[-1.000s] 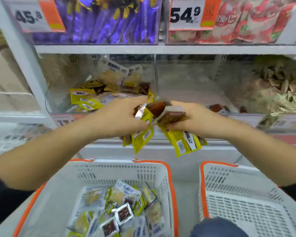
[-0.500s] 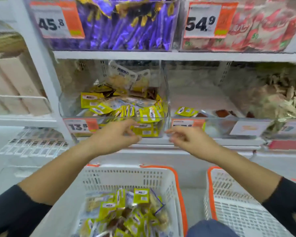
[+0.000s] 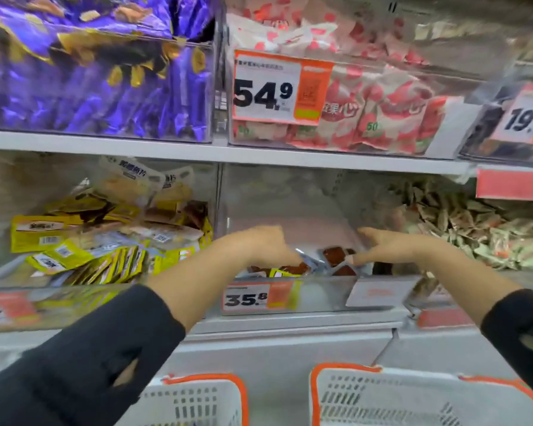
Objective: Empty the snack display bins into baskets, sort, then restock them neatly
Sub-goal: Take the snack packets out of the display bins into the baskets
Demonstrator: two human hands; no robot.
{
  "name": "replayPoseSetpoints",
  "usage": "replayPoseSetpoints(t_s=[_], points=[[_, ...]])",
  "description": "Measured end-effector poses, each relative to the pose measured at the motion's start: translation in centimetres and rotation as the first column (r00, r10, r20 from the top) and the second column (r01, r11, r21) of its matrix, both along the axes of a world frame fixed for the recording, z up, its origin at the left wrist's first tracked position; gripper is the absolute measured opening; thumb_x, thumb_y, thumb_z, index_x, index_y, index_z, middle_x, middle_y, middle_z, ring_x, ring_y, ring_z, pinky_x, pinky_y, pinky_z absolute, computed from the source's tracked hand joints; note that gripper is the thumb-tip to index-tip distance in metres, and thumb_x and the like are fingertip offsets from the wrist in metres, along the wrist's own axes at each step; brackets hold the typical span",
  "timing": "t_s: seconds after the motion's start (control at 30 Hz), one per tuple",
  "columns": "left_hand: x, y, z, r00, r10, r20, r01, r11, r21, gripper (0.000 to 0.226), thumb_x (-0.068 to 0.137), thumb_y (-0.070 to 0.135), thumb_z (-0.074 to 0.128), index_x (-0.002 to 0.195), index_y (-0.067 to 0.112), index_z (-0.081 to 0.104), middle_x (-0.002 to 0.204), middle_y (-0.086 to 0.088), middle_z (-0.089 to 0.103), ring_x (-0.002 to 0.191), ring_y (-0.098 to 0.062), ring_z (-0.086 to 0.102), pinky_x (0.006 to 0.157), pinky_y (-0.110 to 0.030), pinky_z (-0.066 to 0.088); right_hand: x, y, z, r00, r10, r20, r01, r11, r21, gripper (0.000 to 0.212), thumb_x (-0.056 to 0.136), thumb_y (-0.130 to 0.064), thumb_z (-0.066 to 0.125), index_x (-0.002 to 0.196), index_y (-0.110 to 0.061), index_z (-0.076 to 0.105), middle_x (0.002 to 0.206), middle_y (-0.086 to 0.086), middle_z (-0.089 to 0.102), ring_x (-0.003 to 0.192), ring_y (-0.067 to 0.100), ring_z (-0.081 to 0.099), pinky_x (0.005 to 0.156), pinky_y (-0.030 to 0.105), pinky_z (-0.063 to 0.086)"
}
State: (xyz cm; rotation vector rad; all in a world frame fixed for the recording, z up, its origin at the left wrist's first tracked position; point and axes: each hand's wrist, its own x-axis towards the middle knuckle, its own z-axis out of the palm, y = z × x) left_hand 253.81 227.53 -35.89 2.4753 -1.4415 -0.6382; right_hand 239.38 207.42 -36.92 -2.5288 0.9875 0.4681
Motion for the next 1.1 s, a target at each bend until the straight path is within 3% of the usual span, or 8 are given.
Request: replayPoseSetpoints(t_s=[0.1, 0.27, 0.4, 0.53, 0.63, 0.83, 1.0, 1.1], points=[[1.2, -3.5, -2.7, 1.0, 0.013, 0.003, -0.013, 0.985, 0.171, 0.049, 0.085, 0.049, 0.065, 0.11, 0.007, 0.057, 0.104, -0.008, 0.062, 0.093, -0.028, 0.059, 0.081, -0.033, 0.047, 1.0, -1.0, -1.0, 0.986, 0.057, -0.156, -0.061, 0.998, -0.02, 0.13, 0.059, -0.081, 0.066, 0.155, -0.022, 0.001, 0.161, -0.003, 0.014, 0.146, 0.02, 0.02, 0.118, 0.037, 0.022], [2.0, -5.3, -5.1, 0.982, -0.14, 0.124, 0.071, 0.893, 0.445, 0.064, 0.095, 0.037, 0.054, 0.149, 0.01, 0.03, 0.145, -0.013, 0.045, 0.118, -0.03, 0.051, 0.098, -0.037, 0.043, 2.2, 0.1, -2.5, 0.957, 0.168, -0.235, -0.183, 0.982, -0.042, 0.069, 0.089, -0.026, 0.067, 0.147, -0.019, 0.031, 0.143, 0.006, 0.046, 0.123, 0.025, 0.05, 0.093, 0.029, 0.043], [2.4, -5.6, -7.0, 0.972, -0.186, 0.142, 0.148, 0.959, 0.242, 0.06, 0.094, 0.022, 0.056, 0.148, 0.02, 0.03, 0.143, -0.013, 0.047, 0.121, -0.031, 0.052, 0.096, -0.035, 0.045, 3.3, 0.1, -4.9, 0.977, 0.201, -0.068, -0.207, 0.975, -0.081, 0.075, 0.085, -0.027, 0.073, 0.148, -0.021, 0.032, 0.143, 0.001, 0.048, 0.123, 0.021, 0.051, 0.098, 0.028, 0.044], [3.3, -5.5, -5.7, 0.995, -0.096, -0.008, 0.096, 0.983, 0.156, 0.073, 0.085, 0.042, 0.07, 0.144, 0.014, 0.038, 0.144, -0.005, 0.047, 0.127, -0.025, 0.048, 0.104, -0.031, 0.04, 4.0, 0.7, -4.2, 0.936, 0.088, 0.341, -0.136, 0.983, 0.121, 0.082, 0.075, -0.016, 0.081, 0.145, -0.016, 0.038, 0.133, -0.006, 0.049, 0.125, 0.009, 0.045, 0.1, 0.018, 0.034], [4.0, -5.5, -4.6, 1.0, -0.023, 0.016, 0.018, 0.952, 0.305, 0.082, 0.084, 0.061, 0.059, 0.145, 0.011, 0.039, 0.149, -0.006, 0.042, 0.132, -0.027, 0.044, 0.11, -0.038, 0.036, 3.9, -0.6, -2.7, 0.959, 0.082, 0.272, -0.103, 0.993, 0.063, 0.086, 0.077, -0.032, 0.08, 0.148, -0.018, 0.034, 0.147, -0.006, 0.039, 0.134, 0.009, 0.037, 0.103, 0.016, 0.027], [2.7, -5.0, -4.0, 0.975, -0.164, 0.15, 0.033, 0.776, 0.63, 0.067, 0.095, 0.043, 0.053, 0.15, 0.012, 0.029, 0.146, -0.007, 0.042, 0.097, -0.026, 0.054, 0.084, -0.03, 0.046, 2.9, -1.5, -2.2, 0.923, -0.015, -0.385, 0.024, 1.0, 0.019, 0.094, 0.077, -0.053, 0.074, 0.15, -0.019, 0.026, 0.147, 0.008, 0.04, 0.12, 0.026, 0.055, 0.094, 0.038, 0.053], [2.8, -4.3, -5.7, 0.954, -0.221, 0.2, 0.082, 0.84, 0.537, 0.061, 0.098, 0.024, 0.051, 0.15, 0.006, 0.024, 0.129, -0.011, 0.055, 0.091, -0.027, 0.055, 0.075, -0.031, 0.044, 2.6, -0.7, -3.7, 0.961, 0.101, -0.256, -0.099, 0.995, 0.019, 0.062, 0.078, -0.034, 0.079, 0.131, -0.018, 0.052, 0.108, 0.0, 0.062, 0.08, 0.011, 0.064, 0.057, 0.023, 0.055], [3.1, -4.4, -6.3, 0.994, -0.112, -0.01, 0.107, 0.915, 0.39, 0.052, 0.093, 0.023, 0.061, 0.138, 0.01, 0.038, 0.11, -0.012, 0.058, 0.083, -0.024, 0.054, 0.06, -0.027, 0.046, 2.9, -0.1, -3.9, 0.983, 0.159, -0.095, -0.154, 0.986, 0.057, 0.068, 0.082, -0.03, 0.076, 0.14, -0.028, 0.042, 0.097, -0.01, 0.059, 0.067, -0.002, 0.053, 0.056, 0.014, 0.047]])
